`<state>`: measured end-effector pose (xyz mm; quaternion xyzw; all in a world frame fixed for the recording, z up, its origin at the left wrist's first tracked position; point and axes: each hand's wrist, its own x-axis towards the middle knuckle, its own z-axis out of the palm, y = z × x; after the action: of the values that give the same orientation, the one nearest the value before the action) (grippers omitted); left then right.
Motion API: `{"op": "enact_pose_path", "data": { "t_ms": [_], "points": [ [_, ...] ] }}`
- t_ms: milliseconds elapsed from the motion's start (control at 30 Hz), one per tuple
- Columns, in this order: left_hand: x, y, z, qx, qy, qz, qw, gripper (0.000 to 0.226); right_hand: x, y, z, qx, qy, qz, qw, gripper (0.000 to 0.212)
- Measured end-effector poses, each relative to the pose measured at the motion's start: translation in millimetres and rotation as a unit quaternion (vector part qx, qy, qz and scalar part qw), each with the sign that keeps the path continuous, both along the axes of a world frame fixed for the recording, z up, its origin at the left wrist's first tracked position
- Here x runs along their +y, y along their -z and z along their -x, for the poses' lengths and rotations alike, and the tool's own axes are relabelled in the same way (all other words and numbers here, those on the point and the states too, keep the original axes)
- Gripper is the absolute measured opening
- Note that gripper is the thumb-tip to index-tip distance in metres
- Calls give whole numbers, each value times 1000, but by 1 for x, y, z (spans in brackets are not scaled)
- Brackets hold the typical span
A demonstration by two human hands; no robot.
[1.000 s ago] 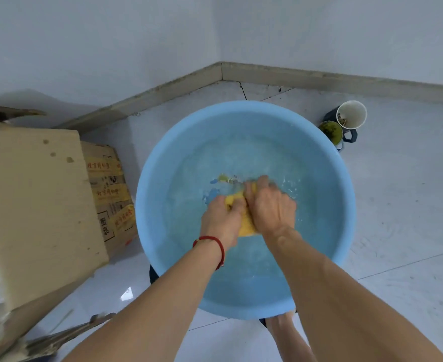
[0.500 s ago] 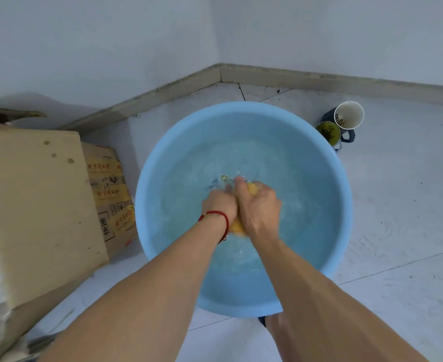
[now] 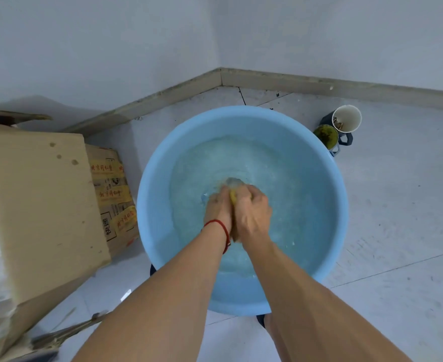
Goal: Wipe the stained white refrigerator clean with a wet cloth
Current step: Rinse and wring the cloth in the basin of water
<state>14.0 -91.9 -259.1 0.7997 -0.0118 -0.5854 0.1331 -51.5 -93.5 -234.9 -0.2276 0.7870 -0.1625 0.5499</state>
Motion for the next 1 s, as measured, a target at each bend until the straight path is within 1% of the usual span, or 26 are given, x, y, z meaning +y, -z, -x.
{"op": "enact_pose_path", "data": {
  "t_ms": [33,67,133,200,233,333,400,433,467,500,533,567,600,633,700,733,767,800,833,900,933,967,1000],
  "points": [
    [-3,-3,-1,-44,26,-3,999,64,-3,-7,-1,7,-9,-3,1000,28],
    [-7,-13,-3,-71,40,-7,997,64,-5,-10,-1,20,-21,2,1000,31],
    [-8,-38,-5,-111,67,1,992,56,-9,-16,0,59,-78,19,995,42],
    [-6,-64,-3,-128,136,18,982,49,-9,-22,5,112,-164,23,980,48],
    [-4,-75,0,-128,152,28,980,45,-9,-22,9,133,-192,19,972,50],
    [-3,-117,0,-101,156,67,980,36,-9,-39,22,154,-256,-11,954,49],
    [1,-144,0,-46,154,100,982,31,-6,-44,41,168,-333,-30,927,54],
    [5,-154,0,-19,157,120,980,28,-1,-44,51,163,-364,-23,917,56],
    [8,-168,0,0,171,141,975,25,3,-51,60,147,-378,5,914,57],
    [9,-177,1,17,185,163,969,21,7,-56,70,122,-372,30,920,59],
    [11,-187,3,33,189,182,964,15,16,-69,78,97,-345,49,932,61],
    [12,-195,4,49,189,193,962,7,25,-78,86,94,-310,93,941,60],
    [11,-203,4,66,197,197,958,4,32,-95,92,90,-292,132,943,53],
    [11,-212,5,80,210,199,954,10,41,-106,99,65,-290,158,942,58],
    [9,-225,5,98,254,202,941,16,52,-123,105,5,-340,186,922,103],
    [8,-234,6,102,272,205,935,20,53,-132,103,-17,-360,199,911,114],
    [6,-244,5,107,281,204,932,24,52,-135,99,-45,-365,218,904,116],
    [5,-254,4,115,284,201,931,29,48,-141,95,-65,-364,237,899,112],
    [3,-262,1,126,280,202,930,32,43,-144,91,-82,-351,260,896,99],
    [3,-273,-14,141,245,206,937,27,34,-153,86,-65,-311,265,911,61],
    [3,-276,-25,143,216,200,945,24,28,-159,86,-42,-302,252,918,45],
    [4,-277,-37,143,191,191,952,23,23,-164,86,-24,-302,236,923,36],
    [7,-273,-48,132,182,179,958,27,18,-172,87,-12,-307,214,927,34]
  ]
}}
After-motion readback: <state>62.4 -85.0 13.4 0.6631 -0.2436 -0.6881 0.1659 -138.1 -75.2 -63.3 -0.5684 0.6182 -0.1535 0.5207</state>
